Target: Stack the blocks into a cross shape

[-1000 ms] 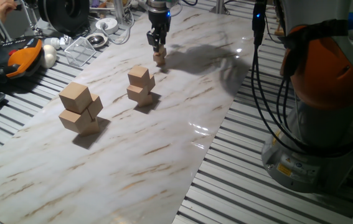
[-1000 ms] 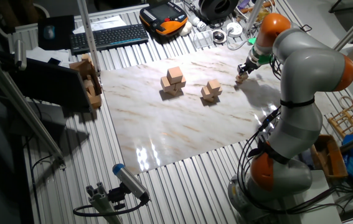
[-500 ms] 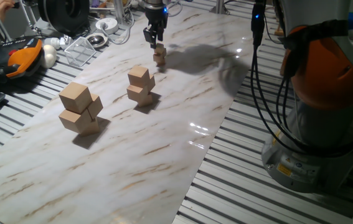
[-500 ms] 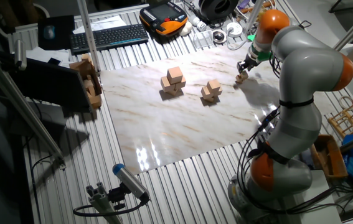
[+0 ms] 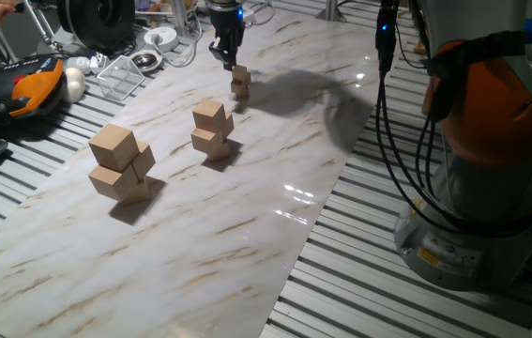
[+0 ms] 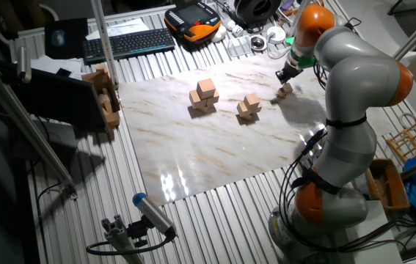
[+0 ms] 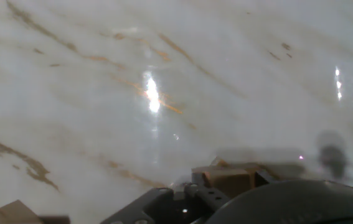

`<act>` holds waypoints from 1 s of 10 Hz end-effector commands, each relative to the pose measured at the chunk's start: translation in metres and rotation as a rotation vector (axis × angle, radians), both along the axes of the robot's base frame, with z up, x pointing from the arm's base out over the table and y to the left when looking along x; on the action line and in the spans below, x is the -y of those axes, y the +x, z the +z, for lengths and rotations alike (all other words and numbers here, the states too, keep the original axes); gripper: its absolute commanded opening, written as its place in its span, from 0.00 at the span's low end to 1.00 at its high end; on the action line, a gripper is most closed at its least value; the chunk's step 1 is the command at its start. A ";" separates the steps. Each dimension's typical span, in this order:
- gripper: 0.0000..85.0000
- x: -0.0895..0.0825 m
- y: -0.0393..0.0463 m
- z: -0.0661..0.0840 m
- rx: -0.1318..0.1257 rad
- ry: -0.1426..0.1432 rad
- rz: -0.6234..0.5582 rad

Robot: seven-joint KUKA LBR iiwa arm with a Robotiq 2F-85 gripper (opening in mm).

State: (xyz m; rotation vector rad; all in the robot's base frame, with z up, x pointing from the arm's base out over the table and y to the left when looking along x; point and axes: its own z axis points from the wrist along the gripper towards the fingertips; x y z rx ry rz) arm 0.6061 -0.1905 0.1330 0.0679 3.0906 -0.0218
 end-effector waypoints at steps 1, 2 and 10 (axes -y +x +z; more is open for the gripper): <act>0.00 -0.005 0.0009 0.003 -0.005 0.005 -0.007; 0.00 -0.011 0.0014 0.006 -0.011 0.019 -0.013; 0.00 -0.047 0.0036 0.020 0.007 -0.017 -0.050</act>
